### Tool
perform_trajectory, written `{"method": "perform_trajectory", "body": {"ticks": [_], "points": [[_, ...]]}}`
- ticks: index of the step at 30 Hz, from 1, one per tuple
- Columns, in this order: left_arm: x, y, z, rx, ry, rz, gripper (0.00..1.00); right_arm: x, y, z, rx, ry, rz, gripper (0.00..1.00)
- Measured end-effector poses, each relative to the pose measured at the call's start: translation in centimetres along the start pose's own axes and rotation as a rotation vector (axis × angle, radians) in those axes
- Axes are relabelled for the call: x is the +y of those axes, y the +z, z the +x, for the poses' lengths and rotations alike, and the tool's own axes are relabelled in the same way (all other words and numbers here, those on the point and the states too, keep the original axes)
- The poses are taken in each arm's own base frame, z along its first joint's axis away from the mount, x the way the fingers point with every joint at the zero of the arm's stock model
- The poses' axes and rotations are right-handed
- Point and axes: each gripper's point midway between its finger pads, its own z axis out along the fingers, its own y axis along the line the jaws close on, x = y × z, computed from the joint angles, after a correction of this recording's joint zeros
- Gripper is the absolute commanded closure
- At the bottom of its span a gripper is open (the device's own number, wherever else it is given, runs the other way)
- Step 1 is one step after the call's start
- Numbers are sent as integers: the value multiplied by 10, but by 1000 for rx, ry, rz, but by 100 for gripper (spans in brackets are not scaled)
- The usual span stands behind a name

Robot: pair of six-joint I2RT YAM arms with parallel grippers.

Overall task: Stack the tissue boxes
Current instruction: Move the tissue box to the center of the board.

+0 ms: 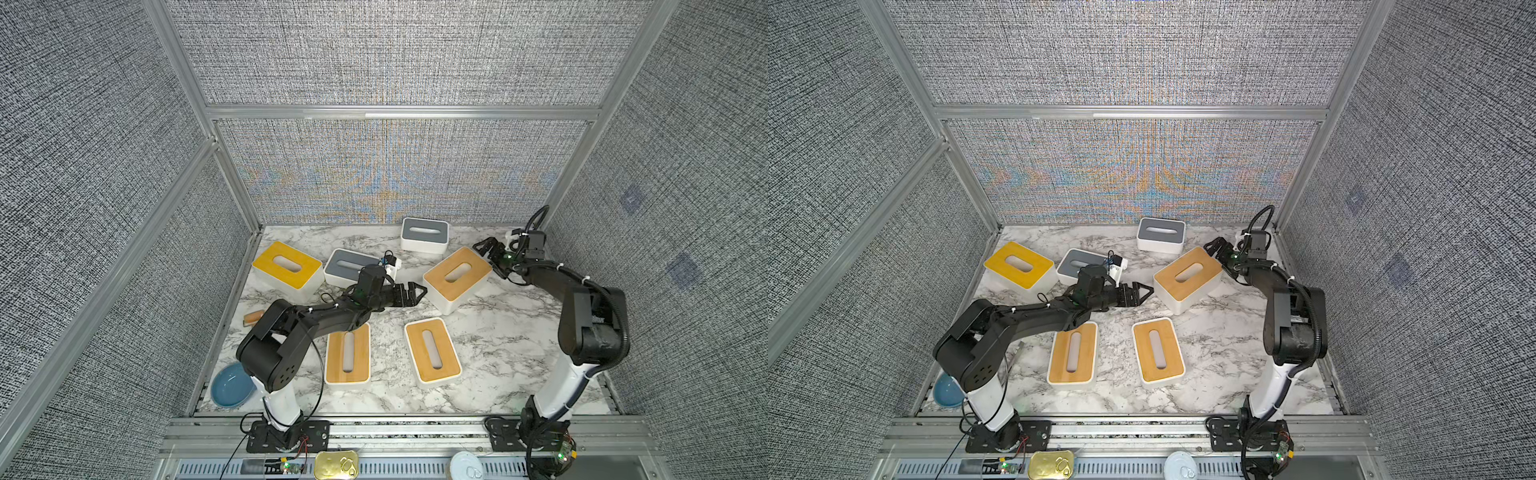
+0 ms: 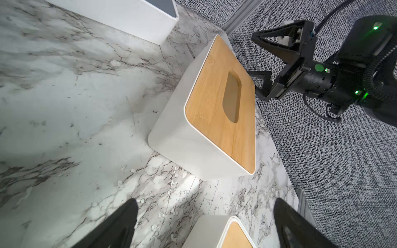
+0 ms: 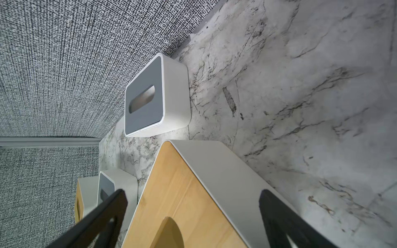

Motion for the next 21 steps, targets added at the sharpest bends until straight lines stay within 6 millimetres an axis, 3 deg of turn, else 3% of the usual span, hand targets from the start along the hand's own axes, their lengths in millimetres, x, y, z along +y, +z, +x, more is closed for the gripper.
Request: {"method": "perform_trajectory", "body": {"ticks": [10,21], "points": [[0,16,-3,17,-17,25,1,8,-6,17,22,6,-45,1],[3,20,-4,23,-32,12,1,37,-11,57,83,-31,-91,1]]}}
